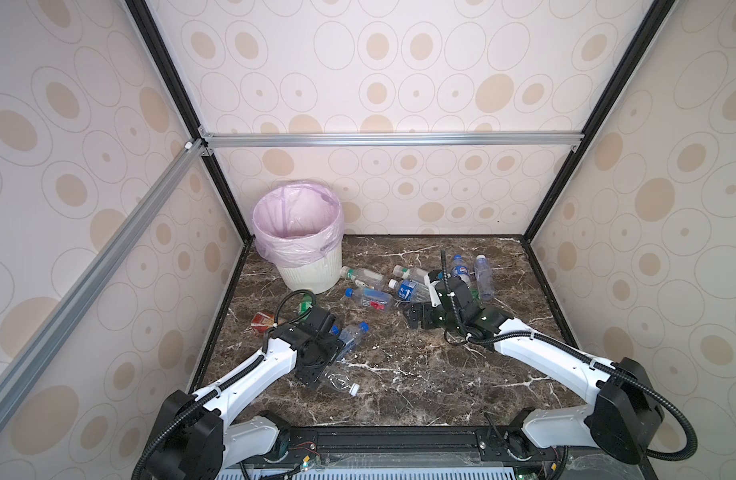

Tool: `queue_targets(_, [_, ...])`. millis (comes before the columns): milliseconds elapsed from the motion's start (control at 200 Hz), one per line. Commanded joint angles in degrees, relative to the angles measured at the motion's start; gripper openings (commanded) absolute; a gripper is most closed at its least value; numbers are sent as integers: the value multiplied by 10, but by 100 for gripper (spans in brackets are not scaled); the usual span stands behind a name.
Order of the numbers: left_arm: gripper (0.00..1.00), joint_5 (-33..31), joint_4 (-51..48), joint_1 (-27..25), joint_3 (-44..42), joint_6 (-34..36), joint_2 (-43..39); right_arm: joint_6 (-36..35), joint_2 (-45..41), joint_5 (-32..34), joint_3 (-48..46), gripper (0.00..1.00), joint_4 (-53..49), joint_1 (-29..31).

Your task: Throw the plastic bottles in the bin

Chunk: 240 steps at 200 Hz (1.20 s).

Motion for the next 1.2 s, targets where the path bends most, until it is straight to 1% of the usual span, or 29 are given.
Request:
queue_targets(0, [99, -3, 25, 0, -1, 9, 14, 4, 1, 1, -8, 100, 6, 5])
queue_targets(195, [99, 5, 59, -8, 2, 13, 36, 1, -2, 5, -9, 100, 4, 5])
queue_targets(550, [99, 2, 126, -45, 34, -2, 82, 2, -9, 20, -15, 100, -3, 5])
queue_targets(710, [99, 3, 148, -62, 66, 4, 117, 2, -12, 25, -20, 100, -4, 5])
queue_targets(955, [99, -1, 184, -73, 102, 13, 162, 8, -28, 25, -37, 100, -6, -7])
queue_targets(1080, [99, -3, 200, -78, 132, 31, 192, 7, -40, 25, -49, 100, -8, -10])
queue_targets(1195, [99, -11, 200, -80, 162, 73, 205, 0, -49, 22, -59, 100, -14, -10])
